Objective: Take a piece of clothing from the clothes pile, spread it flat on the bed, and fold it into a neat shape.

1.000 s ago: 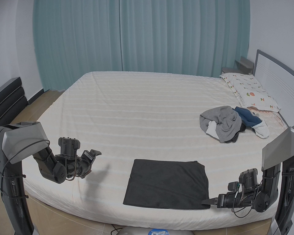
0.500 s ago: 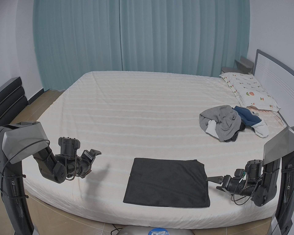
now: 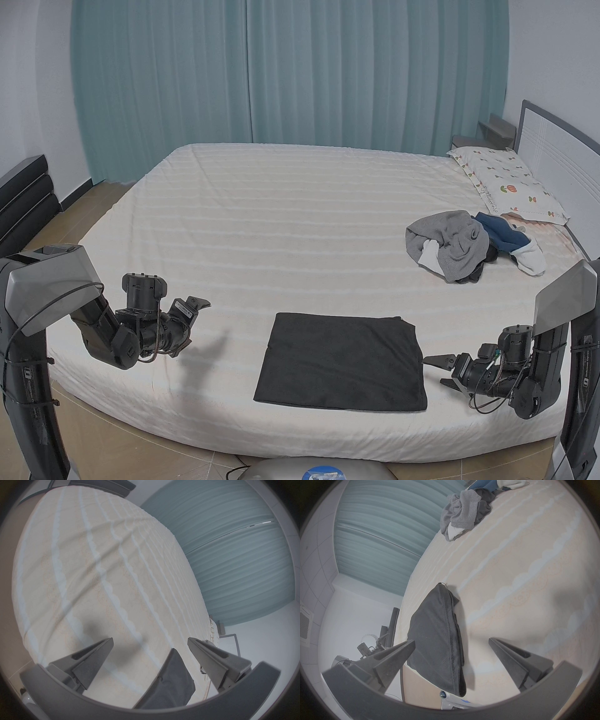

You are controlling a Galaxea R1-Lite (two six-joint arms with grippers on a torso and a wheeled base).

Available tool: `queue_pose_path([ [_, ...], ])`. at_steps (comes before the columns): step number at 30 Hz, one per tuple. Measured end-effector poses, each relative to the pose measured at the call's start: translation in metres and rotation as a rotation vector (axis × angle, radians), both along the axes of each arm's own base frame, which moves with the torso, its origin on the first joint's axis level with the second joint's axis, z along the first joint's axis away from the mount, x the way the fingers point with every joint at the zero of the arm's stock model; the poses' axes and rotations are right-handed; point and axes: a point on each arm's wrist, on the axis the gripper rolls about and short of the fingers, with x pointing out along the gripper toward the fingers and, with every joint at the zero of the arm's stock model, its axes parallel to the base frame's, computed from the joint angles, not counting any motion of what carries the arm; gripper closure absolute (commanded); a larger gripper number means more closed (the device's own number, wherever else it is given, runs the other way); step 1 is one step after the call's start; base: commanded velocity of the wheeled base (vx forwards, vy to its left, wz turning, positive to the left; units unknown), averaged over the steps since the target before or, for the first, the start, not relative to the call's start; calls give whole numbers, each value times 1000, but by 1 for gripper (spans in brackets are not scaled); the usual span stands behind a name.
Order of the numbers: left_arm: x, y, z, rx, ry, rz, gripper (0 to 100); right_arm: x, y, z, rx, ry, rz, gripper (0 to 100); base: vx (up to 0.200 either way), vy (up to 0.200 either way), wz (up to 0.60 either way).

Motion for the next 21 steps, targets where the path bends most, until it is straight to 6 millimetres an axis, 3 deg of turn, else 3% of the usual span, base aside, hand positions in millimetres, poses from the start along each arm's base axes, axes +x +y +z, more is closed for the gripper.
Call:
queue_pose_path([
  [16,-2,-29,1,-17,-2,-71,0,4,0,-1,-1,-11,-8,0,0,-200,0],
  [21,-3,-35,-2,41,-14,-131,0,4,0,-1,-1,-10,-7,0,0,0,0],
])
